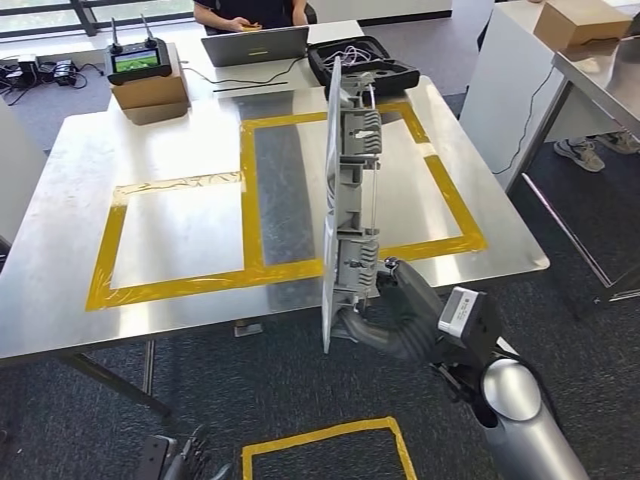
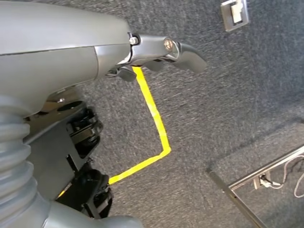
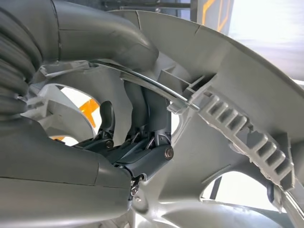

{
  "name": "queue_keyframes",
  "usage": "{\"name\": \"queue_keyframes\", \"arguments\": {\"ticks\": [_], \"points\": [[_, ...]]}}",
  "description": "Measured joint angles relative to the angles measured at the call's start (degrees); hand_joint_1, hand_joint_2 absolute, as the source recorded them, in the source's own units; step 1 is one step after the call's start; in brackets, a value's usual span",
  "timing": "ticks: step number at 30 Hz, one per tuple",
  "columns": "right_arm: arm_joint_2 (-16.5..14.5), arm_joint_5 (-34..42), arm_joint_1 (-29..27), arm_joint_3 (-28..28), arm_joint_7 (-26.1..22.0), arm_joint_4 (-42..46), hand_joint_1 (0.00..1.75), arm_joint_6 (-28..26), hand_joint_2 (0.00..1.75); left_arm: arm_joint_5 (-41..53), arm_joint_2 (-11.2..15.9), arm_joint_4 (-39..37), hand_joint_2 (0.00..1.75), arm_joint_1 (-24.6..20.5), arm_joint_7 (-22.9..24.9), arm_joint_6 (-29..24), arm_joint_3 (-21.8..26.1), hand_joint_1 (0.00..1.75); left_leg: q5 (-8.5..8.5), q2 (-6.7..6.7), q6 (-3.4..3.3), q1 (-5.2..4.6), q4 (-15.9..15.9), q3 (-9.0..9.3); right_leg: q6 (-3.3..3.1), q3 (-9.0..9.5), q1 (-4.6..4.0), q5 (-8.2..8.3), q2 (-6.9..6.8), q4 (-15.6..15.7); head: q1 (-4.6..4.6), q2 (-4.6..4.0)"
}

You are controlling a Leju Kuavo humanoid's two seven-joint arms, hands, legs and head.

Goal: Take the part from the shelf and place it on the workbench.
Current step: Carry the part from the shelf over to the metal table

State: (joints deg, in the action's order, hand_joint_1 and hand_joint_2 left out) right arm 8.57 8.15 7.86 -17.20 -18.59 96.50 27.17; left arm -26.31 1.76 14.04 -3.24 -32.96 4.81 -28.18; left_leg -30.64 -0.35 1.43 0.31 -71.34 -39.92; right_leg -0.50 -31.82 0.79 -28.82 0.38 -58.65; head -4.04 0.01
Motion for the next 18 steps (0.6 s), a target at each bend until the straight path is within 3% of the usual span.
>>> {"name": "queue_keyframes", "arguments": {"ticks": [2,4,6,13,18], "points": [[0.0,-0.1,0.0,0.0,0.0,0.0,1.75,0.1,1.75,0.0,0.0,0.0,1.75,0.0,0.0,0.0,0.1,0.00,4.61,0.00,-0.60,-0.20,7.8,2.69,0.39,0.98,-0.08,-0.85,0.08,0.0,-0.01,0.01],[0.0,-0.1,0.1,0.0,0.0,0.0,1.75,0.3,1.75,0.1,0.0,-0.1,1.75,0.0,0.0,0.0,0.2,0.00,5.55,-0.01,-1.19,-0.45,11.6,4.20,1.00,1.23,-0.18,-1.35,0.13,-0.1,-0.02,0.01],[0.0,-0.1,0.1,0.0,0.0,0.0,1.75,0.5,1.75,0.1,-0.1,0.0,1.75,0.1,0.0,0.0,0.3,0.00,5.17,-0.08,-1.49,-0.49,12.2,4.46,1.40,1.26,-0.26,-1.34,0.10,0.1,-0.02,0.01],[0.0,-0.2,0.1,-0.1,0.0,0.0,1.75,0.4,1.75,0.4,-0.4,-0.1,1.75,0.1,0.0,0.3,0.8,0.00,4.95,-0.25,-2.11,-0.52,12.5,4.53,1.27,1.95,-0.34,-1.23,-0.11,1.4,0.02,0.00],[0.0,-0.3,-0.1,0.0,0.0,0.0,1.75,-0.2,1.75,0.6,-0.5,-0.1,1.75,0.2,0.0,0.4,0.8,0.00,4.93,-0.19,-2.32,-0.56,12.5,4.59,1.96,2.10,-0.31,-1.07,-0.12,1.7,0.02,-0.01]]}}
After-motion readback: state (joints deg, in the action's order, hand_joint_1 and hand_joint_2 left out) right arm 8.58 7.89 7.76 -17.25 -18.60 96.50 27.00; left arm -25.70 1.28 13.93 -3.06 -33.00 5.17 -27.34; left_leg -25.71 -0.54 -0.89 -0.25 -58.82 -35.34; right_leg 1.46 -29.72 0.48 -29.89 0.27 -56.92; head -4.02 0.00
